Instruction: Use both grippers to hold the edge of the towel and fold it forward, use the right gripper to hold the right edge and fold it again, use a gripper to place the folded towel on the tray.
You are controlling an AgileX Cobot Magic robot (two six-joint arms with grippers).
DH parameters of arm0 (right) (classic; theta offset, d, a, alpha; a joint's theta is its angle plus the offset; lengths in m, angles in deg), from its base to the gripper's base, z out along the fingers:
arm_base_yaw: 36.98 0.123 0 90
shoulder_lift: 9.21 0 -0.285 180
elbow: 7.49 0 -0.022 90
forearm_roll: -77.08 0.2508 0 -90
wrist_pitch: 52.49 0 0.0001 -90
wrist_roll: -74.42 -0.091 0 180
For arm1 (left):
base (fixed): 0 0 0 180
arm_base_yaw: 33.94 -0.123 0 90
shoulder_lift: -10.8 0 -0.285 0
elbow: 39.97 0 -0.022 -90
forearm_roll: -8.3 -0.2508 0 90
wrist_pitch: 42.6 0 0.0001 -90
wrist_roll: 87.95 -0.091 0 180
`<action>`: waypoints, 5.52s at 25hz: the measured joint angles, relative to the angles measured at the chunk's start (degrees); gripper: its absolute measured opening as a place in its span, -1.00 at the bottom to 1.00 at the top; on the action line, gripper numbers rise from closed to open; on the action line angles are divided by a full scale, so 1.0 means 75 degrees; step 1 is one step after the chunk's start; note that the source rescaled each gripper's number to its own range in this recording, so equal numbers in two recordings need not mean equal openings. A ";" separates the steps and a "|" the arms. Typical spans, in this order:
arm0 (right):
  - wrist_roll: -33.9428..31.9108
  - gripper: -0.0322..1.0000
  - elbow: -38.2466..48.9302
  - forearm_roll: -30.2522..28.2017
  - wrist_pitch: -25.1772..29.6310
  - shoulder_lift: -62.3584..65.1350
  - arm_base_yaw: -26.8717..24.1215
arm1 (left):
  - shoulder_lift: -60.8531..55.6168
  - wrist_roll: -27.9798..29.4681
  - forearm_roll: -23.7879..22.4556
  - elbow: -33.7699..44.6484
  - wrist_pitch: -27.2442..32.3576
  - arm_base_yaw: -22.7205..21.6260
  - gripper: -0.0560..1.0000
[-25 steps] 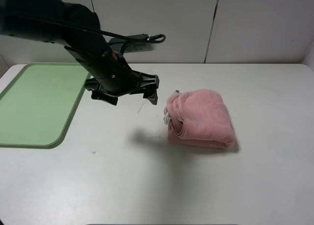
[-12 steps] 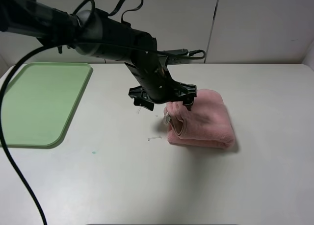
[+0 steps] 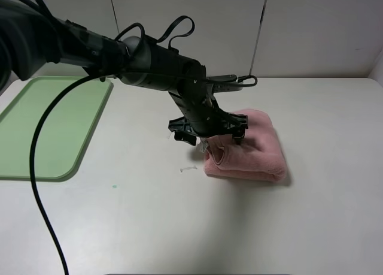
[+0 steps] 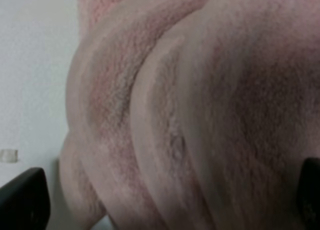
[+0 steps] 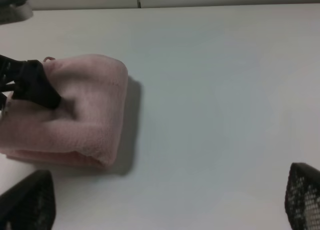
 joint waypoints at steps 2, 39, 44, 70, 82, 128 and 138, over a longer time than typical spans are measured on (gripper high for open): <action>0.0000 1.00 0.0000 0.0000 0.0000 0.0000 0.0000 | 0.0085 0.0024 0.0000 0.0000 -0.0152 0.0042 1.00; 0.0000 1.00 0.0000 0.0000 0.0000 0.0000 0.0000 | 0.0212 0.0063 0.0024 -0.0038 -0.0434 0.0167 -0.76; 0.0000 1.00 0.0000 0.0000 0.0000 0.0000 0.0000 | -0.0120 0.0063 -0.0001 -0.0038 0.0265 0.0030 -0.76; 0.0000 1.00 0.0000 0.0008 0.0000 0.0000 0.0000 | -0.1864 -0.1796 -0.0014 0.0281 0.2504 -0.2442 -0.76; 0.0000 1.00 0.0000 0.0008 -0.0005 0.0000 0.0000 | -0.2171 -0.2948 -0.0007 0.0586 0.2851 -0.3880 -0.76; 0.0000 1.00 0.0000 0.0031 -0.0005 0.0000 0.0000 | -0.2171 -0.4316 -0.1165 0.0586 0.3177 -0.7024 0.64; 0.0000 1.00 0.0000 0.0037 -0.0005 0.0000 0.0000 | -0.2171 -0.4132 -0.1333 0.0586 0.3832 -0.7024 0.99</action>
